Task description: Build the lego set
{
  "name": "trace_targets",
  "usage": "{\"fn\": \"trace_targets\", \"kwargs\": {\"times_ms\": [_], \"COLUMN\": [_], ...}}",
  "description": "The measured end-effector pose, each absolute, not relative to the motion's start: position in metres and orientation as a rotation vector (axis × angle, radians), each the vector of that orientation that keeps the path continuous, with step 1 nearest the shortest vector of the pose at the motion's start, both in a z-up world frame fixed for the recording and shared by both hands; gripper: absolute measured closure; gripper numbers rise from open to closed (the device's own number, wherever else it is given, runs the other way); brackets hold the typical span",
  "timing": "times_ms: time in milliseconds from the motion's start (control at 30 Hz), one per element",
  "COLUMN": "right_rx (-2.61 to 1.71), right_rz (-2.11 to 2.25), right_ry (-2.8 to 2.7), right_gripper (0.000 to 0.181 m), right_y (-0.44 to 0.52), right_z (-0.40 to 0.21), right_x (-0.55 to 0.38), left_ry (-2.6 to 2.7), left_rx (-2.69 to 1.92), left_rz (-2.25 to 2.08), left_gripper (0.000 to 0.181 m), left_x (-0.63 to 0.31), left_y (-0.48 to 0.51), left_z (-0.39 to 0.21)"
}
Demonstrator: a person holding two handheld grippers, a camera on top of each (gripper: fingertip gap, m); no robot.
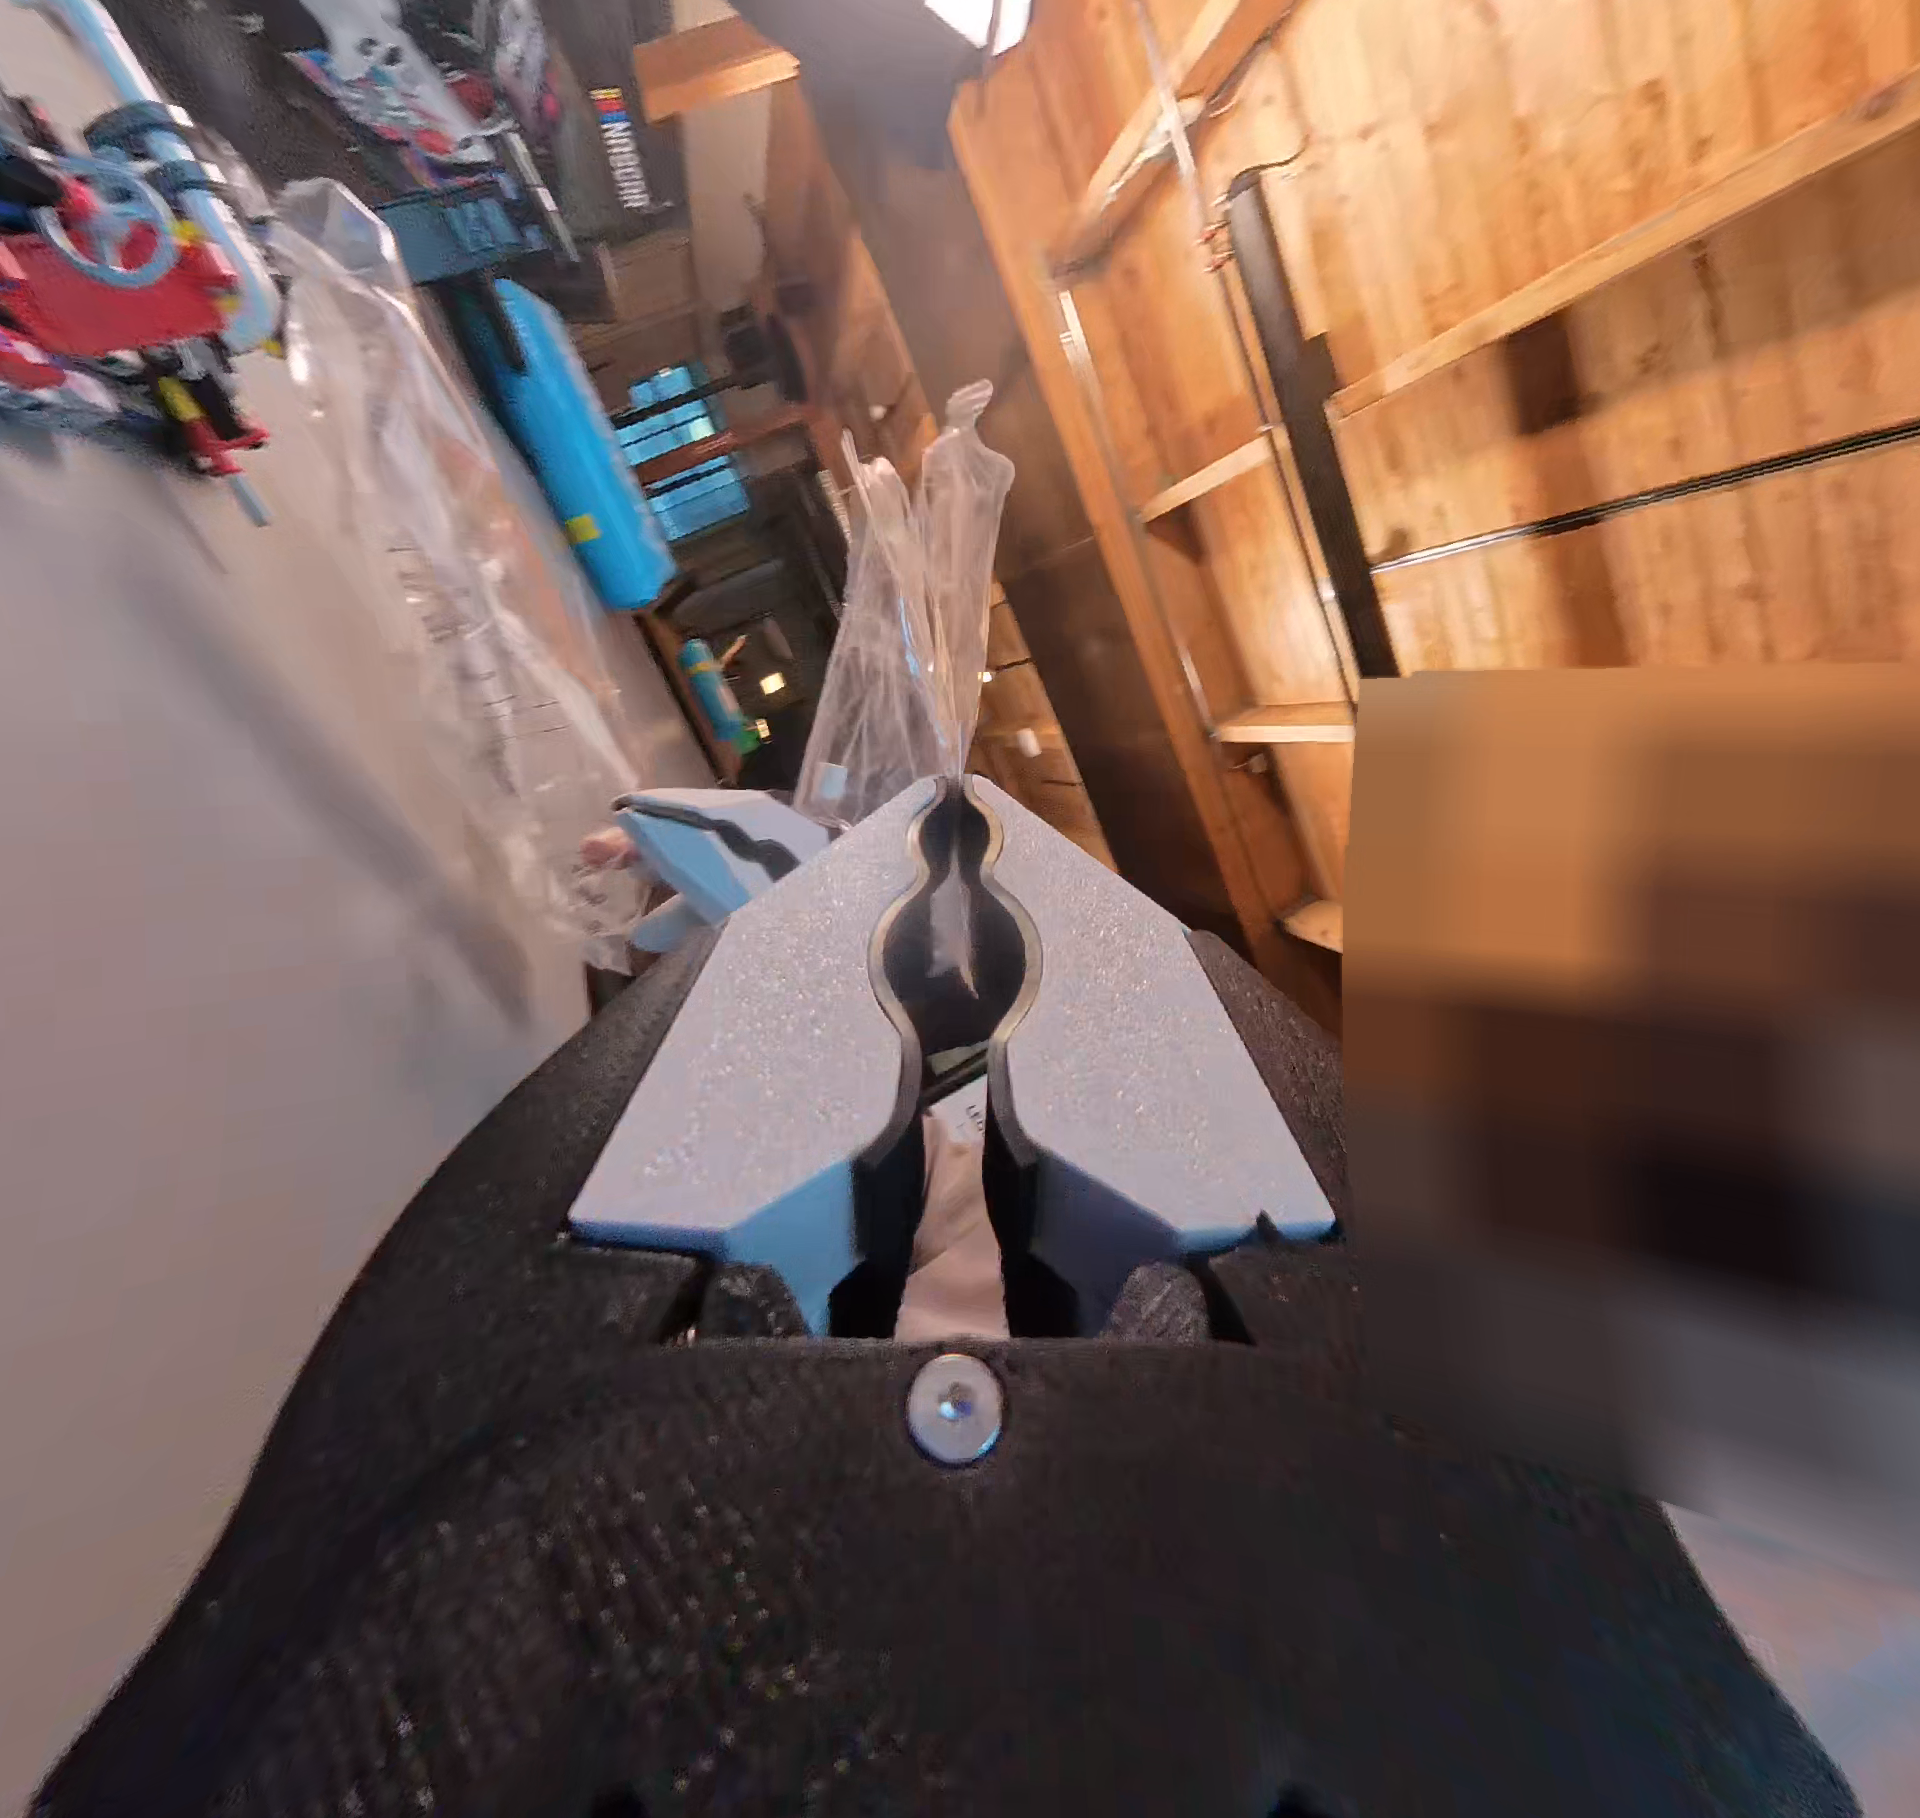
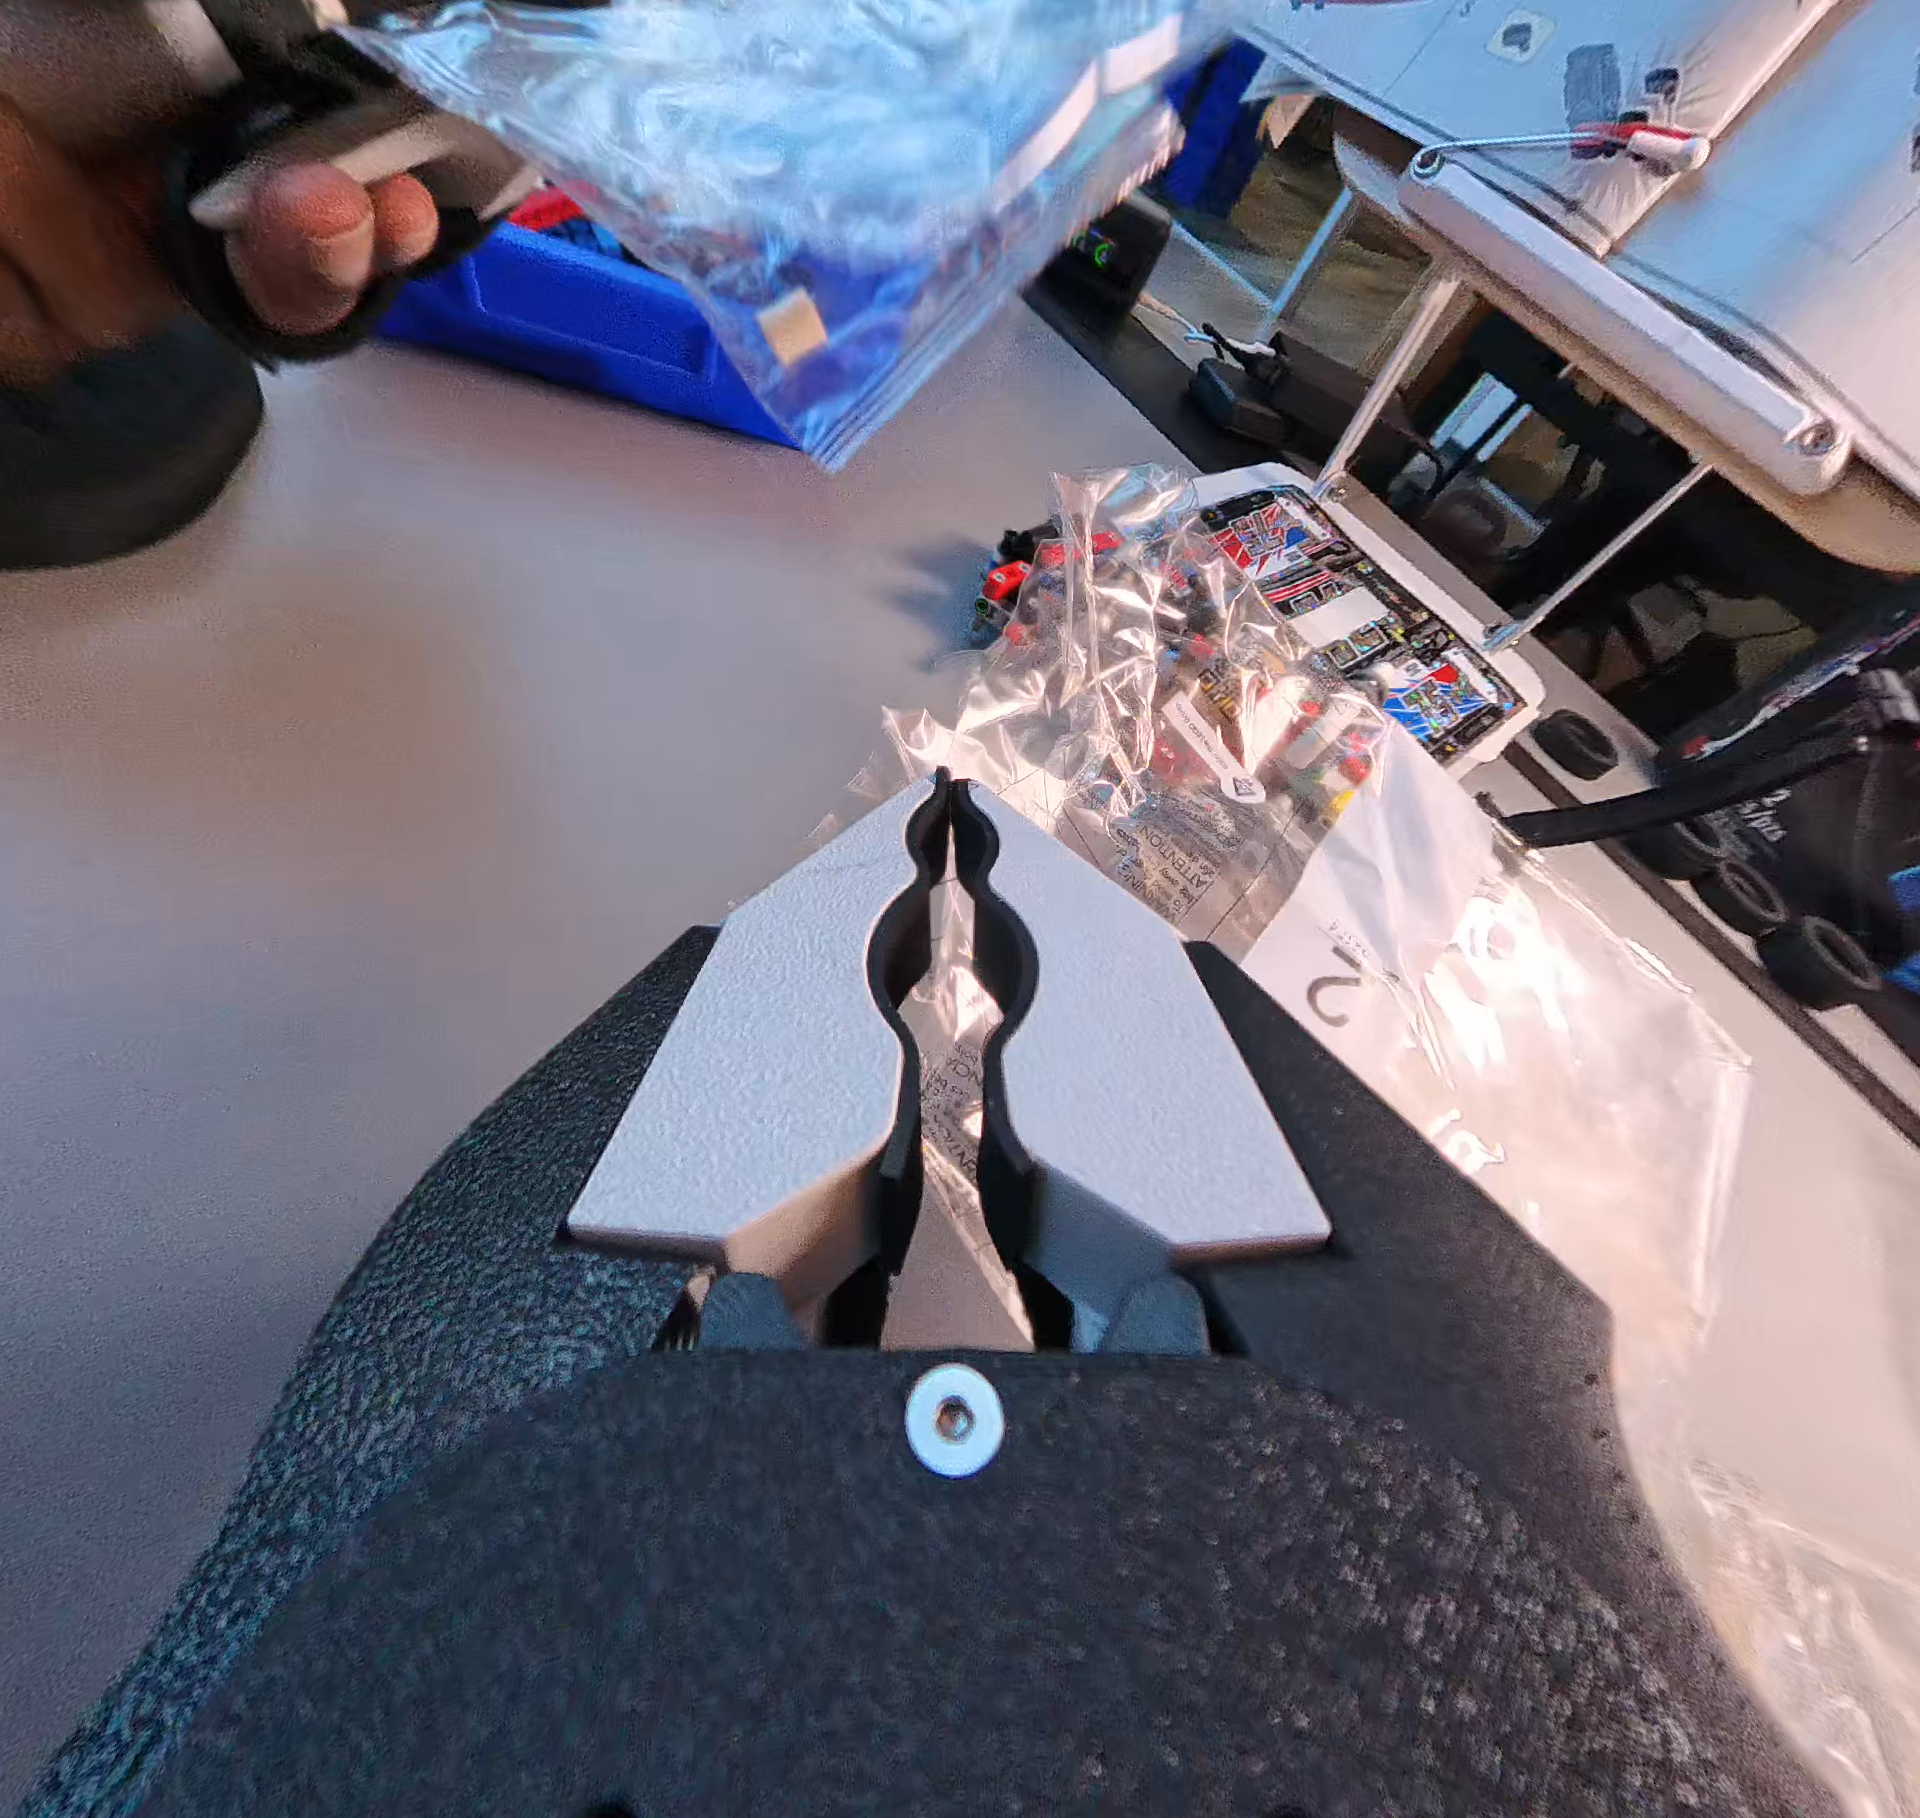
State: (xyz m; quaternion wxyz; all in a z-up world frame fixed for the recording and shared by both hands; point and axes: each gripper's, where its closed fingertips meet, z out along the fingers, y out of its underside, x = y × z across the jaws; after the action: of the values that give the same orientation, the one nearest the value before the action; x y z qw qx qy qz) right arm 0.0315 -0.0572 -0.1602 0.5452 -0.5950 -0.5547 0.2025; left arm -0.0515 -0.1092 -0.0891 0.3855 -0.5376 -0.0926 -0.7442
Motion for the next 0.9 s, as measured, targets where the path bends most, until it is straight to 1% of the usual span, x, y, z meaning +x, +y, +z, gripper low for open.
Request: {"fn": "trace_targets", "kwargs": {"times_ms": [167, 367, 567, 733, 900], "right_rx": [-1.442, -1.424, -1.391, -1.139, -1.097], "right_rz": [0.71, 0.857, 0.756, 0.329, 0.234], "right_ry": [-1.183, -1.075, -1.161, -1.427, -1.453], "right_gripper": [0.181, 0.181, 0.181, 0.181, 0.181], "right_y": [-0.061, -0.056, -0.057, -0.066, -0.064], "right_z": [-0.136, -0.112, -0.123, -0.142, -0.148], "right_x": [0.029, 0.033, 0.033, 0.029, 0.028], "left_ry": [-0.313, -0.398, -0.358, -0.341, -0.362], "left_rx": [-1.402, -1.669, -1.859, -1.947, -2.023], "left_rz": [-1.946, -1.766, -1.571, -1.494, -1.434], "left_gripper": [0.181, 0.181, 0.181, 0.181, 0.181], "left_x": [-0.024, -0.015, -0.018, -0.028, -0.043], "left_y": [-0.1, -0.087, -0.085, -0.083, -0.083], "left_z": [-0.118, -0.162, -0.175, -0.177, -0.188]}}
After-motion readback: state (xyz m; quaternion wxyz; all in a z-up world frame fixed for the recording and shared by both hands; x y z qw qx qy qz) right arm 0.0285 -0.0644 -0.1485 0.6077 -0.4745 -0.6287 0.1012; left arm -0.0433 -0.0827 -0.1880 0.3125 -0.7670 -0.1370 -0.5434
